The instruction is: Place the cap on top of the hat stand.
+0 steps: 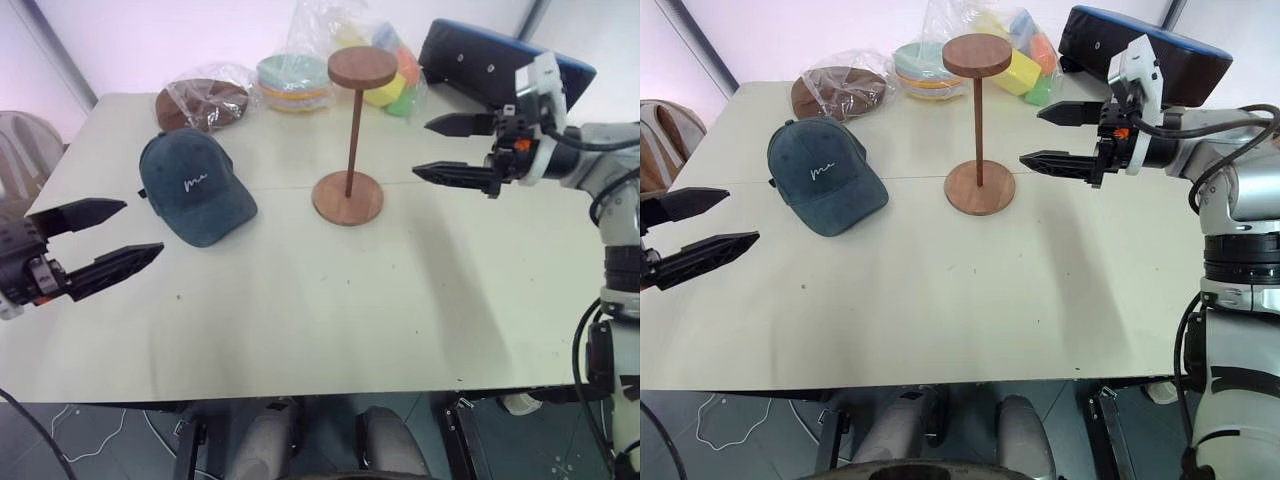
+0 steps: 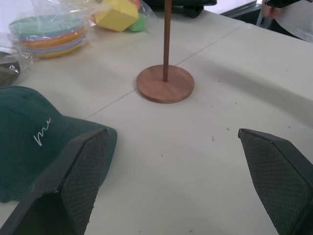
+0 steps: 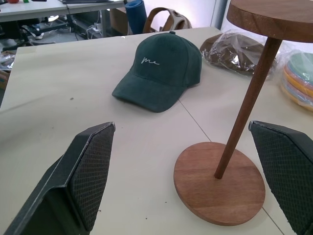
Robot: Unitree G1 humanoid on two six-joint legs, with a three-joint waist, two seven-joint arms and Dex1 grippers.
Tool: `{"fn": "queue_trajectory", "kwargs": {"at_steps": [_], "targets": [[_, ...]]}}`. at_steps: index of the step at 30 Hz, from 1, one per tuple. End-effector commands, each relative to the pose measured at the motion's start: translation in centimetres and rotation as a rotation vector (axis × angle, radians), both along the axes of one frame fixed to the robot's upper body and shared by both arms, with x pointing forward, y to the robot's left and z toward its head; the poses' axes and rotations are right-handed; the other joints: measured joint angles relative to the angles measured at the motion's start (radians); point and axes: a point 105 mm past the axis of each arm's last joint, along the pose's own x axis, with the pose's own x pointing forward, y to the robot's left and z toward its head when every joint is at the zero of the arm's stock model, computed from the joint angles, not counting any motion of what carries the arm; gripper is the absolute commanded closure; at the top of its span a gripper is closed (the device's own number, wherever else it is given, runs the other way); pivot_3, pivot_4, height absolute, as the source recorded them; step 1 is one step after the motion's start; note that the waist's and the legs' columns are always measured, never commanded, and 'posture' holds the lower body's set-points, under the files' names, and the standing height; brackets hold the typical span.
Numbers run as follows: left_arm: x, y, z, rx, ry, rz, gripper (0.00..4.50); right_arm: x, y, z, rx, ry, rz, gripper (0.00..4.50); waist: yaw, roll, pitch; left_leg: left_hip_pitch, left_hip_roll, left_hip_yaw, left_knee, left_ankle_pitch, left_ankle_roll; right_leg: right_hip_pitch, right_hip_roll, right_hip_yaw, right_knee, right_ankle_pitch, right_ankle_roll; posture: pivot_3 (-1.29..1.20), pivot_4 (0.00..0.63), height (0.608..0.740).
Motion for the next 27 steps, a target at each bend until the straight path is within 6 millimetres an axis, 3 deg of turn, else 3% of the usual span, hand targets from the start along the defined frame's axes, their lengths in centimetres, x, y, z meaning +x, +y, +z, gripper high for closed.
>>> {"fn": "queue_trajectory", "kwargs": {"at_steps": [1, 27], "targets": [[0.06, 0.07, 0.87, 0.028, -0.049, 0.007, 0.05, -0.68, -0.19, 1.58, 0.006, -0.062, 0.006, 0.00, 0.000, 0.000, 0.000, 0.000, 0.000, 0.000, 0.000, 0.000, 0.000, 0.000, 0.000, 0.000, 0.000, 0.000, 0.000, 0.00, 0.150, 0.740], [-0.60, 0.66, 0.80, 0.050, -0.034, 0.037, 0.05, -0.66, 0.08, 1.27, 0.005, -0.047, 0.021, 0.00, 0.000, 0.000, 0.000, 0.000, 0.000, 0.000, 0.000, 0.000, 0.000, 0.000, 0.000, 0.000, 0.000, 0.000, 0.000, 0.00, 0.150, 0.740]]}}
